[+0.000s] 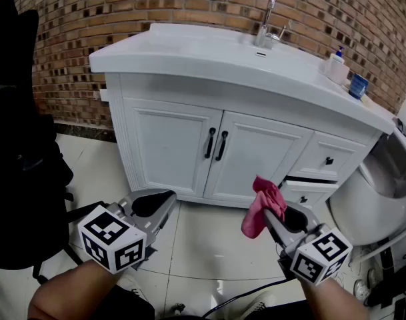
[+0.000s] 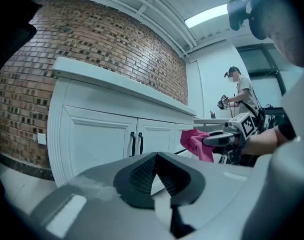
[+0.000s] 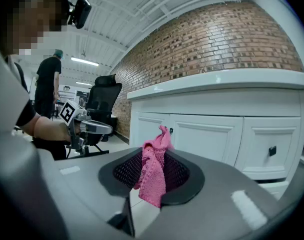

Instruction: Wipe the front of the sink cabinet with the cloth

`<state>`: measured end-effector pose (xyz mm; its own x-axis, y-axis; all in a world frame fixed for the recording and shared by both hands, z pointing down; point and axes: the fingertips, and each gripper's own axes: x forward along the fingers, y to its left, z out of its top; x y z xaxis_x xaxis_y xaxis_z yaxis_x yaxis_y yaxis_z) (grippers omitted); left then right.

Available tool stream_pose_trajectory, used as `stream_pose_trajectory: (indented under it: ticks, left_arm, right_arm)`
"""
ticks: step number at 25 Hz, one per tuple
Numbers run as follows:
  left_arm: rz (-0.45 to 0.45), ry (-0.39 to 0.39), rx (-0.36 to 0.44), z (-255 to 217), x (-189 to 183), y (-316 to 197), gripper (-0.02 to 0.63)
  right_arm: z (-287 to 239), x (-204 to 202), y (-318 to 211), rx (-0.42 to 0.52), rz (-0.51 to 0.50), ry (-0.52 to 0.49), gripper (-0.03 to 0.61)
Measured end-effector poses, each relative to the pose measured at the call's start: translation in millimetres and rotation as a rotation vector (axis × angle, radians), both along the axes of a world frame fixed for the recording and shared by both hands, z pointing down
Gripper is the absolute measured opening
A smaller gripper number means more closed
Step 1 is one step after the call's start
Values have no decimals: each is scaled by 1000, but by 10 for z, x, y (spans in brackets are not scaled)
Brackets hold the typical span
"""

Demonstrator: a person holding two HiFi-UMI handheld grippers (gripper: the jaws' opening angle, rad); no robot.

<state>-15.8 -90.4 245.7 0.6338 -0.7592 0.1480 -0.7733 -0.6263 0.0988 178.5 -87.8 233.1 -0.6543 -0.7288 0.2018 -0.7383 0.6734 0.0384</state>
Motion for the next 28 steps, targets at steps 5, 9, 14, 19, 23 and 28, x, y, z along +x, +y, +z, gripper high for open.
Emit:
stream_pose_trajectory:
  ticks: [5,9,14,19,23,28]
  left_arm:
    - [-15,-2,-7,65,-8,-148,6]
    - [-24,-11,-9,108,2,-307,6]
    - [-27,-24,-46,254,6,-486,6]
    - [-18,-38,-72,377,43,-550,6]
    - [-15,-34,-87,387,64,-572,6]
    - [-12,-32,-94,422,74,-596,6]
  right_arm:
    - [-145,247,-432,49,95,-8,106]
    - [-237,564,-925,187,189,125,106]
    - [-427,1032,-1585,326,375,197,106]
    - [-548,1120,-1950,345,404,26,107]
    - [-524,1099,-2157,351,430,-20,110]
    - [-465,1058,-2202,441,489,44,110]
